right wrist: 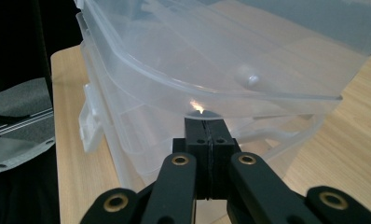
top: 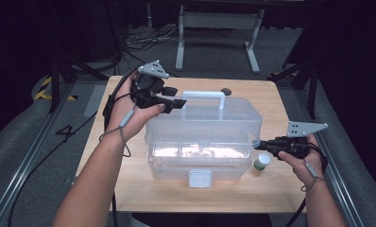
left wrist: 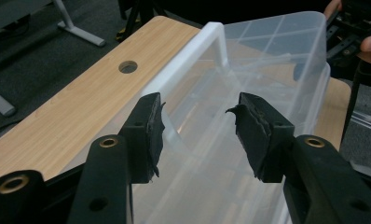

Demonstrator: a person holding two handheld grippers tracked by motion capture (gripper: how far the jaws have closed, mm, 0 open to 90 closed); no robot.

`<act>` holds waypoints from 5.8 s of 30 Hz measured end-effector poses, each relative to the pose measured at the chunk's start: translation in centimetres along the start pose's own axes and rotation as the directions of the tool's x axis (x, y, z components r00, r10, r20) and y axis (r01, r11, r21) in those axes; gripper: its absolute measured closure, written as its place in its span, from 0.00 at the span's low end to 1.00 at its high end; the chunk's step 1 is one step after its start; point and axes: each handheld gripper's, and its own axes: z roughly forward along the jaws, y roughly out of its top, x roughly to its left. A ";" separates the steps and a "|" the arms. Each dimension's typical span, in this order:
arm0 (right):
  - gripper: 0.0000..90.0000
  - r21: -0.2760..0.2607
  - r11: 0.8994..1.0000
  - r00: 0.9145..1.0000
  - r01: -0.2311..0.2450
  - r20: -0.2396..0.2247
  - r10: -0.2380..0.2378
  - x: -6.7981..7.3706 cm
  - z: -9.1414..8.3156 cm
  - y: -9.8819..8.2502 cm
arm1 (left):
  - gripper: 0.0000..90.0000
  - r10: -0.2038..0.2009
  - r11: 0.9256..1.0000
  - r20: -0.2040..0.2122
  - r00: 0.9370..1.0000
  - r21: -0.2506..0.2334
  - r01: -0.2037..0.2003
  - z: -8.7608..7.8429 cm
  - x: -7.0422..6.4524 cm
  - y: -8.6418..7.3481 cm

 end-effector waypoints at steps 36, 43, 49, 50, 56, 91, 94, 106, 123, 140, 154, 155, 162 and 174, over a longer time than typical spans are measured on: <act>1.00 -0.175 0.981 0.988 -0.088 0.108 0.108 -0.8 0.3 2.5 | 0.62 -0.023 0.999 0.039 0.999 -0.043 0.025 -2.3 -3.8 -4.9; 1.00 -0.187 0.978 0.986 -0.094 0.121 0.118 -0.8 0.4 2.5 | 0.65 -0.036 0.998 0.062 0.997 -0.049 0.039 -1.8 -3.9 -6.4; 1.00 -0.202 0.973 0.983 -0.114 0.117 0.140 -0.9 0.4 2.5 | 0.68 -0.053 0.997 0.049 0.997 -0.060 0.056 -1.2 -4.0 -7.9; 1.00 -0.202 0.973 0.983 -0.114 0.117 0.140 -0.9 0.4 2.5 | 0.68 -0.059 0.996 0.049 0.997 -0.060 0.062 -1.1 -3.9 -8.1; 1.00 -0.204 0.972 0.982 -0.113 0.128 0.141 -0.7 0.5 2.5 | 0.71 -0.098 0.992 0.034 0.995 -0.075 0.101 -0.2 -3.4 -9.6; 1.00 -0.191 0.976 0.982 -0.100 0.140 0.128 0.4 0.9 1.7 | 1.00 -0.212 0.955 -0.101 0.972 -0.234 0.184 1.6 -0.1 -13.5; 1.00 -0.192 0.977 0.981 -0.097 0.147 0.127 0.5 0.8 1.6 | 1.00 -0.214 0.955 -0.102 0.972 -0.231 0.186 1.6 0.0 -13.4; 0.91 -0.163 0.981 0.966 -0.107 0.215 0.141 1.0 -0.7 0.5 | 1.00 -0.216 0.955 -0.091 0.972 -0.225 0.192 1.5 0.4 -13.0; 0.64 -0.168 0.986 0.917 -0.020 0.391 0.085 1.8 1.2 0.5 | 1.00 -0.210 0.958 -0.058 0.976 -0.210 0.194 1.3 1.3 -12.4; 0.53 -0.155 0.986 0.827 -0.055 0.546 0.132 2.1 3.4 3.0 | 1.00 -0.194 0.962 -0.027 0.981 -0.199 0.185 1.2 2.0 -11.9; 0.56 -0.197 0.980 0.712 -0.027 0.684 0.157 2.9 4.6 5.3 | 1.00 -0.196 0.961 -0.004 0.981 -0.200 0.191 1.2 2.2 -11.9; 0.57 -0.197 0.980 0.703 -0.021 0.695 0.155 2.9 4.6 5.4 | 1.00 -0.193 0.962 -0.005 0.981 -0.200 0.189 1.2 2.2 -11.9; 0.57 -0.205 0.979 0.672 0.001 0.725 0.152 3.3 5.0 5.7 | 1.00 -0.195 0.961 -0.003 0.981 -0.199 0.190 1.2 2.2 -11.9; 0.70 -0.195 0.979 0.619 0.059 0.776 0.117 3.7 5.7 6.1 | 0.96 -0.195 0.965 -0.010 0.981 -0.183 0.190 1.5 2.2 -12.0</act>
